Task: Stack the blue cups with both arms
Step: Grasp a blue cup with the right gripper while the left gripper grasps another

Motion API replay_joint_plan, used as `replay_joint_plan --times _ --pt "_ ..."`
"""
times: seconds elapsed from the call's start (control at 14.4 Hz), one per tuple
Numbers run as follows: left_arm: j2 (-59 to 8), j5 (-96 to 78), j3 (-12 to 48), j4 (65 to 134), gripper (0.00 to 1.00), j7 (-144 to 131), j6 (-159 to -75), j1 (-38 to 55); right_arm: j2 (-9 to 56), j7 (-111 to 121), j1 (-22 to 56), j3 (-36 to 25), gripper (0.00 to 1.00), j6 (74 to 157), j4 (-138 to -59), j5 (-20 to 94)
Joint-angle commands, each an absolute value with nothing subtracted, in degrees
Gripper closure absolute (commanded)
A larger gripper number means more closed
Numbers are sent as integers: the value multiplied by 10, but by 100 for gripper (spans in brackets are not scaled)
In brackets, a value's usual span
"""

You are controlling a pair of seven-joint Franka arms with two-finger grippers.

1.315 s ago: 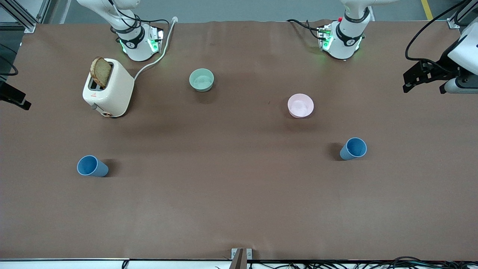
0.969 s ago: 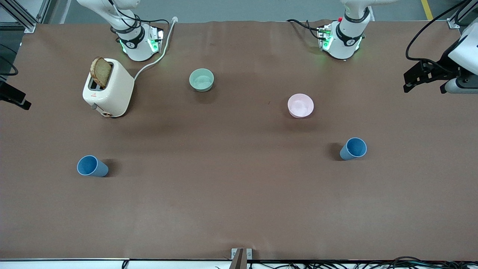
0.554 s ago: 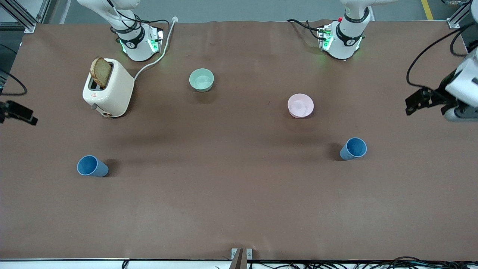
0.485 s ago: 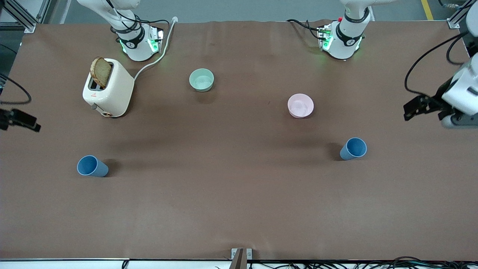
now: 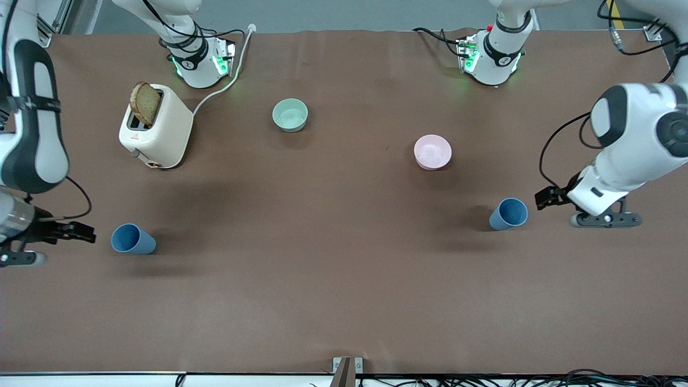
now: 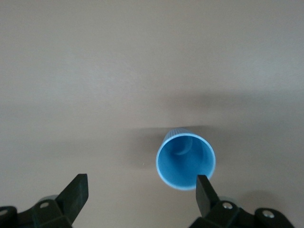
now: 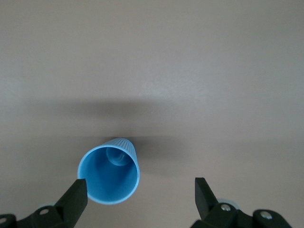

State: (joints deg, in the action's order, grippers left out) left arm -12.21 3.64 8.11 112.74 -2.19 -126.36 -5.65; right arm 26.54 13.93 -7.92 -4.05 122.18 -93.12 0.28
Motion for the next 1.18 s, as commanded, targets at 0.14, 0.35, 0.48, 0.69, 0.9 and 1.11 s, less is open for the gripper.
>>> replay_joint_plan --times 0.14,0.35,0.48,0.69,0.9,1.11 --pt "-177 39 85 1158 20 -22 -1332 -61 265 157 -76 -34 0 1361 -1053 9" --pt "-193 39 85 1169 30 -11 -1332 -62 278 156 -76 -34 0 1371 -1052 9" --pt "-209 39 85 1168 42 -11 -1333 -62 291 155 -78 -33 6 1383 -1053 11" --pt "-214 38 86 1167 78 -13 -1332 -62 307 150 -80 -32 40 1383 -1051 12" --pt "-217 38 87 1165 98 -19 -1332 -62 311 148 -81 -31 97 1382 -1049 18" --pt "-211 38 91 1159 100 -21 -1330 -60 310 154 -83 -32 99 1364 -1033 40"
